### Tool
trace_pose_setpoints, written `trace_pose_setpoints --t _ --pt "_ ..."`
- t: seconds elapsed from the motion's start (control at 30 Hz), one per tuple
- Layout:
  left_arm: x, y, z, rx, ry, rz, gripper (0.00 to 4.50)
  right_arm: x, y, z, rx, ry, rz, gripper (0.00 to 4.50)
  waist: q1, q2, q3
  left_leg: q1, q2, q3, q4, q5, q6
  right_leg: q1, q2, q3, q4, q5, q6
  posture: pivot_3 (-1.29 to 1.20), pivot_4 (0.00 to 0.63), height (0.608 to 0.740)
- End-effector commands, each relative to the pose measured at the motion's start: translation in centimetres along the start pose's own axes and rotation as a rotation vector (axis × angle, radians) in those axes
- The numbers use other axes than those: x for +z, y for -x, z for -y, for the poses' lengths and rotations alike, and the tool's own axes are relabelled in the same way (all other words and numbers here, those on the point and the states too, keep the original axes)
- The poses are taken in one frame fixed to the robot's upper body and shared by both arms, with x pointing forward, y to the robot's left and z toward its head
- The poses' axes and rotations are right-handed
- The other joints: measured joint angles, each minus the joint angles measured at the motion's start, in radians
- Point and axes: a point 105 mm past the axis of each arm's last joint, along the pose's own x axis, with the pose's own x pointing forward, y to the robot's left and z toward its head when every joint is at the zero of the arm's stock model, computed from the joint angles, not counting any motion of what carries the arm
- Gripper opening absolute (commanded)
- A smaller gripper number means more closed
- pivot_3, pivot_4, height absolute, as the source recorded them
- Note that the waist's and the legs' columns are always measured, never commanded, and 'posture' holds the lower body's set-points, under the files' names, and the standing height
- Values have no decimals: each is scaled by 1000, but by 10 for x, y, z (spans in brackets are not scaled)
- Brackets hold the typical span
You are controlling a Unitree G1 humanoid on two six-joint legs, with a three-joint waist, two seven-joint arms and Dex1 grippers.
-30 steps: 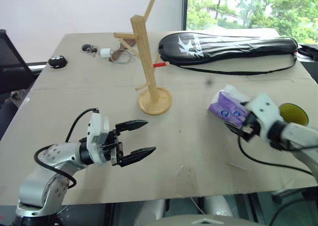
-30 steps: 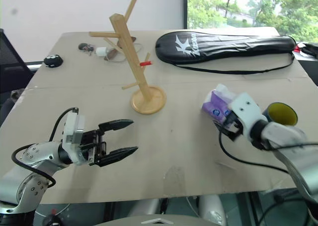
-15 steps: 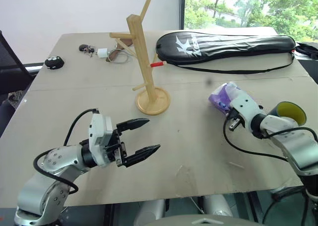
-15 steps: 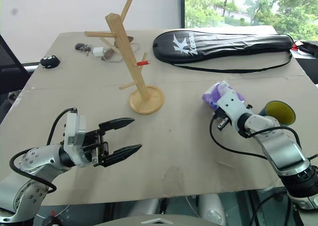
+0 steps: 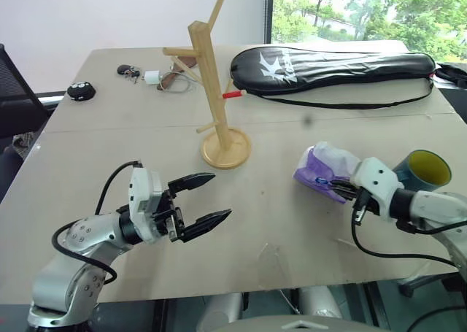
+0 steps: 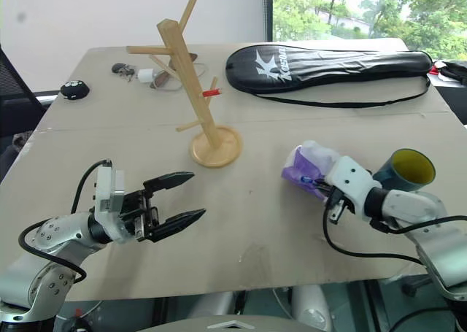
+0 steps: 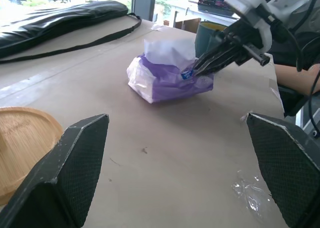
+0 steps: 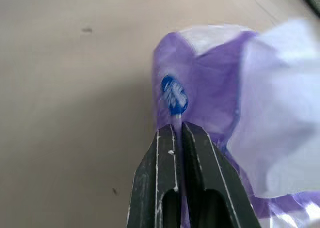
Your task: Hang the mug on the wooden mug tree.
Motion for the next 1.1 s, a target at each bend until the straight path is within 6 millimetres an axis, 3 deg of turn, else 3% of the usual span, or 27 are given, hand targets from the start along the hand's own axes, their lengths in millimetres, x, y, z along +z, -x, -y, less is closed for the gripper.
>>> trace_pose_setpoints --t 0.03,0.2,0.27,0.37,0.5,0.6,0.7,0.73,1.0,1.1 --pt "3 -2 5 -30 -34 23 4500 39 8 35 -188 45 178 94 -3 0 0 1 0 1 0 0 0 0 1 1 1 0 0 0 150 740" --pt "10 -5 4 -39 -47 31 4500 71 29 89 -321 40 259 94 7 0 0 0 0 0 0 0 0 0 0 0 1 0 0 0 150 740" --pt "11 -5 3 -40 -49 29 4500 72 30 86 -255 66 227 94 10 0 0 -1 0 0 0 0 0 -1 -1 0 0 0 0 0 150 740" --pt "12 -5 1 -32 -52 25 4500 56 24 64 -109 119 103 94 9 0 0 -3 0 -2 -2 0 0 -1 -1 -3 -3 0 0 0 150 740" --pt "12 -7 3 -28 -47 26 4500 39 12 31 37 50 58 1420 1 0 0 -5 0 -1 -2 0 0 -3 -2 -2 -3 0 0 0 150 740" --pt "12 -9 6 -28 -41 23 4500 29 7 13 101 35 22 3068 2 0 0 -4 0 0 0 0 0 -3 -2 -1 -1 0 0 0 150 740" --pt "12 -10 7 -28 -39 19 4500 13 0 4 117 61 -42 4327 5 0 0 -2 0 -1 0 0 0 -1 -2 -2 -1 0 0 0 150 740" --pt "12 -10 7 -28 -39 19 4500 9 -3 3 119 69 -57 4460 6 0 0 -2 0 -1 0 0 0 -1 -1 -2 -1 0 0 0 150 740" --pt "15 -12 7 -24 -46 14 4500 -31 -26 7 75 102 -201 4460 5 0 0 -2 0 -1 0 0 0 -2 -1 -2 -1 0 0 0 150 740" --pt "17 -11 8 -24 -45 15 4500 -36 -29 7 74 77 -207 3706 5 0 0 -2 0 -1 0 0 0 -2 -1 -2 -1 0 0 0 150 740"
